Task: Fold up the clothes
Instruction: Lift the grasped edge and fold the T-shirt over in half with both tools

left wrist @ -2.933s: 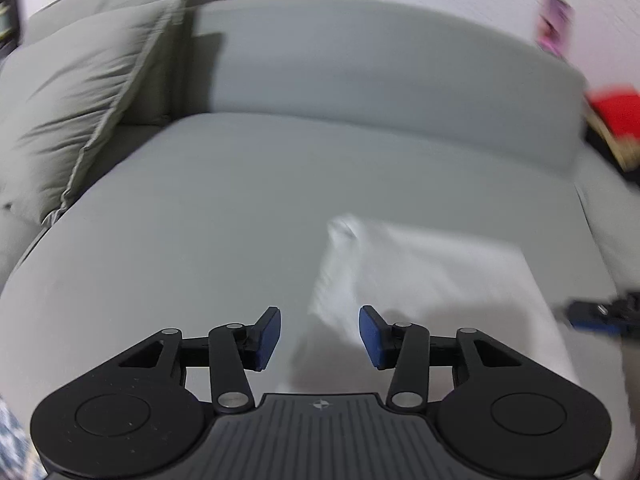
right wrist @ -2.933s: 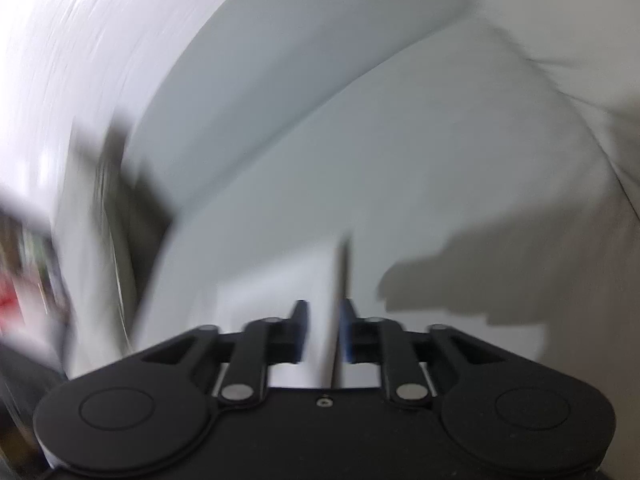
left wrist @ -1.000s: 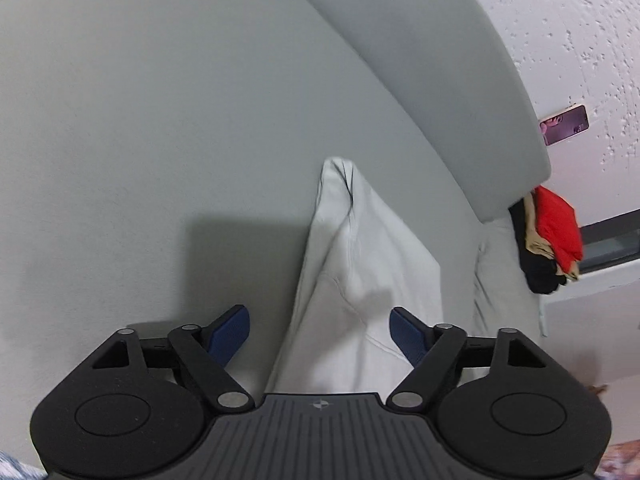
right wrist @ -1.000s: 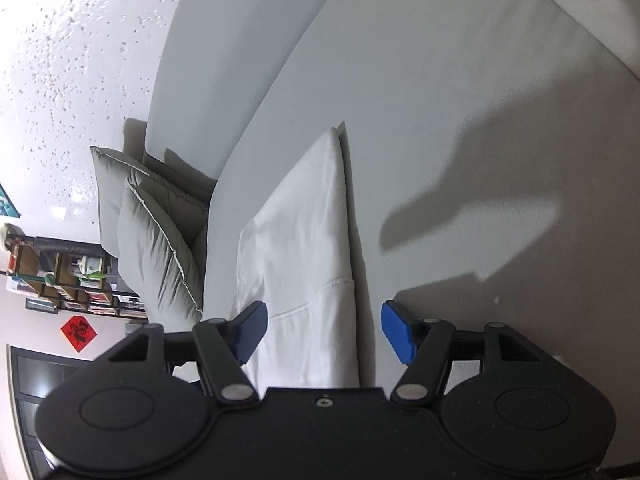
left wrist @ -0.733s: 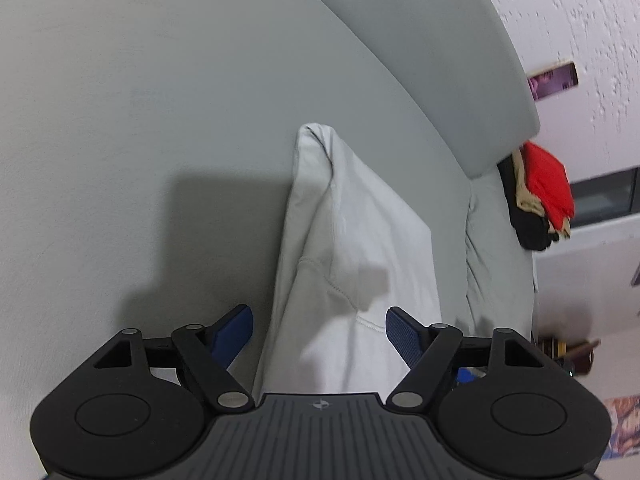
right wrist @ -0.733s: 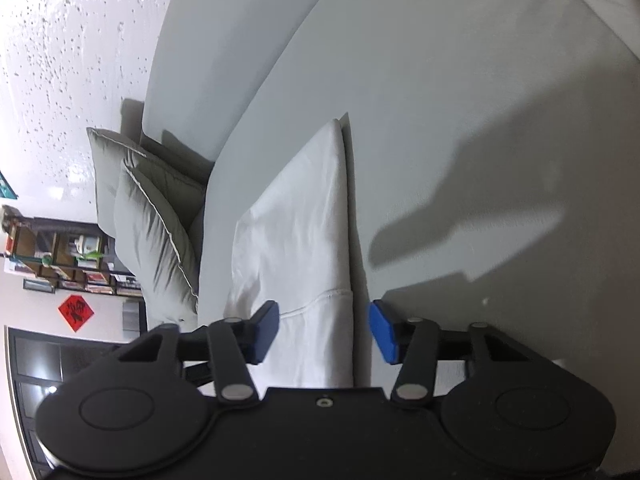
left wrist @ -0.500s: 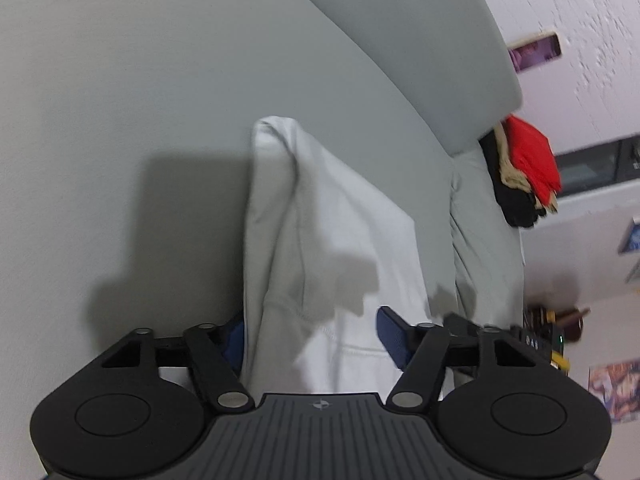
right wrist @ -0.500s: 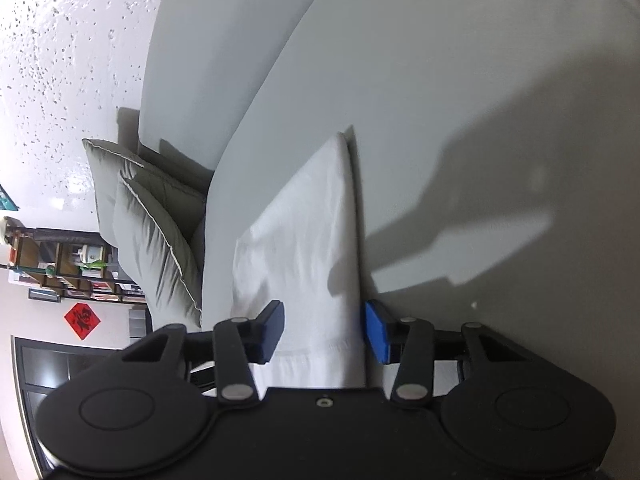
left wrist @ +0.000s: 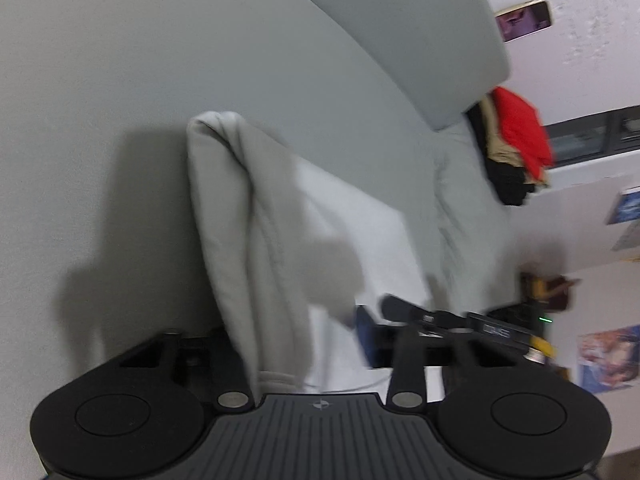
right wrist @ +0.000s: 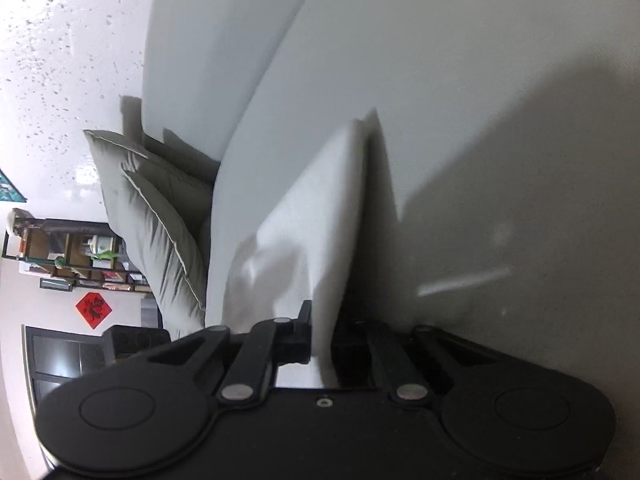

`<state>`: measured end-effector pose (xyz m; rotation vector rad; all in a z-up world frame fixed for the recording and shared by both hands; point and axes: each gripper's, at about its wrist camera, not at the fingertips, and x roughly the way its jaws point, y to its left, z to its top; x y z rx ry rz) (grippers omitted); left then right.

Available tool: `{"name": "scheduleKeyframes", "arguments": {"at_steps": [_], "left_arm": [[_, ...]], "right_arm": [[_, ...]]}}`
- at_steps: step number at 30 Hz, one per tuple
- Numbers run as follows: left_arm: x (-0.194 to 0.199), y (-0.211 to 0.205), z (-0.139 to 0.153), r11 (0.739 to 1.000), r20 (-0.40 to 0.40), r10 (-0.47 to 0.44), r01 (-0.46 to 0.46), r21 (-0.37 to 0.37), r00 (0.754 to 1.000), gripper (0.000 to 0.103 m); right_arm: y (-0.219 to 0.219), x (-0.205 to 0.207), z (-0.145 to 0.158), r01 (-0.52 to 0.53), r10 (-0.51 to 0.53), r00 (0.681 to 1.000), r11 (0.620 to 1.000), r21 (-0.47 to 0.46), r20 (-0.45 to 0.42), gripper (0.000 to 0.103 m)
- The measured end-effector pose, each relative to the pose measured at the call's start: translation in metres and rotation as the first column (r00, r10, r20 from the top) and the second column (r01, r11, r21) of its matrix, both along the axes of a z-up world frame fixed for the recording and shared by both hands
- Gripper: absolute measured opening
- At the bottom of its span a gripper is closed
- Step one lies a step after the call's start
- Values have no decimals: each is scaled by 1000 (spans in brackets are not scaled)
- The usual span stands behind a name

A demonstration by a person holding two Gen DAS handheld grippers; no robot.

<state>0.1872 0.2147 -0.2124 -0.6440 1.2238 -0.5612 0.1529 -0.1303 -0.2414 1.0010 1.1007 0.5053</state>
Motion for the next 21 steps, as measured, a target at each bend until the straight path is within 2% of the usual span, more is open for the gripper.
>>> {"name": "scheduleKeyframes", "arguments": {"at_steps": [1, 2, 5, 8, 12, 15, 18, 21], "left_arm": [[-4, -4, 6, 999, 13, 14, -14, 44, 1000, 9], [-11, -8, 16, 996, 42, 24, -27, 80, 999, 6], [-40, -25, 53, 984, 187, 41, -72, 164, 981, 5], [-79, -48, 99, 973, 348, 49, -122, 194, 936, 5], [-126, -89, 161, 977, 526, 4, -115, 179, 851, 5], [-158, -133, 206, 985, 650, -65, -55, 162, 757, 5], [-186, -177, 242, 990, 723, -128, 47, 131, 679, 5], [-207, -219, 269, 981, 762, -179, 168, 94, 622, 5]], "right_arm": [[4, -3, 7, 7, -6, 1000, 999, -40, 22, 5], [9, -7, 15, 12, -8, 999, 996, -89, 50, 6], [22, -20, 48, 27, 7, 988, 976, -216, 157, 6], [19, -46, 94, 54, 14, 962, 970, -238, 274, 6], [-9, -98, 159, 134, -16, 905, 959, -250, 425, 6], [-50, -147, 208, 227, -72, 848, 944, -237, 526, 6], [-93, -204, 256, 329, -118, 775, 914, -237, 621, 6], [-135, -259, 293, 423, -177, 719, 879, -221, 673, 6]]}}
